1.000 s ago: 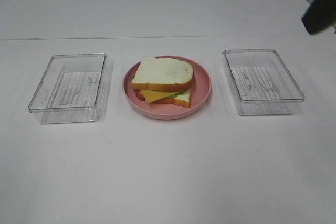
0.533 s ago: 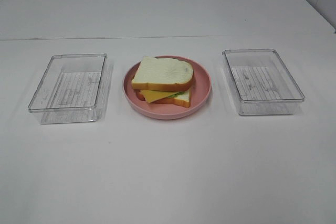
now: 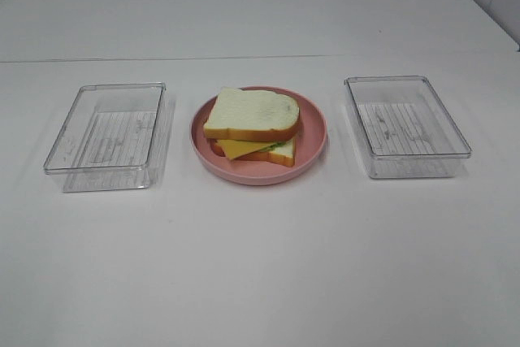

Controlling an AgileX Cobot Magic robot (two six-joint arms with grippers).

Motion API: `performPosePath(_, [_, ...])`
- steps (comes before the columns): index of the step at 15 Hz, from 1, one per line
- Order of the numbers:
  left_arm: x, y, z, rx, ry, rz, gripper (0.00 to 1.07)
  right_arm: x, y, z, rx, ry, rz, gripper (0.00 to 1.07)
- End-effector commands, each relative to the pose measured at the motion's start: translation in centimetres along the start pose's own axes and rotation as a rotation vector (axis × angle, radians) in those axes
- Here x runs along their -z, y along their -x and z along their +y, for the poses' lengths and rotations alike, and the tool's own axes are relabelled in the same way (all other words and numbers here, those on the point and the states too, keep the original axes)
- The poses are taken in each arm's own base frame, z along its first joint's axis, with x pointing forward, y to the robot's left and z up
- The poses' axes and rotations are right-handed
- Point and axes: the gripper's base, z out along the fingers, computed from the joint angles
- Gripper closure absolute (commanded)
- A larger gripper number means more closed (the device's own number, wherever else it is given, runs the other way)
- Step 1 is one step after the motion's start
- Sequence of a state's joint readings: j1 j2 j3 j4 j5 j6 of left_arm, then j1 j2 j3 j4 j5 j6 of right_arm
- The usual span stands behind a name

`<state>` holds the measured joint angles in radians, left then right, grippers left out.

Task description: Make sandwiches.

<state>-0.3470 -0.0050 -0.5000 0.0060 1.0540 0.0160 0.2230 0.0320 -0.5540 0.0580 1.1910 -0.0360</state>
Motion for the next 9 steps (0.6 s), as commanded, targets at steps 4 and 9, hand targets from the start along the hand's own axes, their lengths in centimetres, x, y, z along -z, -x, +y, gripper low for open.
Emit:
performPosePath(4, [0.2, -0.1, 0.0, -0.003, 0.002, -0.029, 0.27, -0.7, -0.1, 0.1, 0.132, 0.010, -0.120, 0.33])
performPosePath(9, [0.2, -0.1, 0.0, -0.003, 0.002, -0.029, 0.27, -0.6, -0.1, 0.1, 0.127, 0.007, -0.122, 0.33])
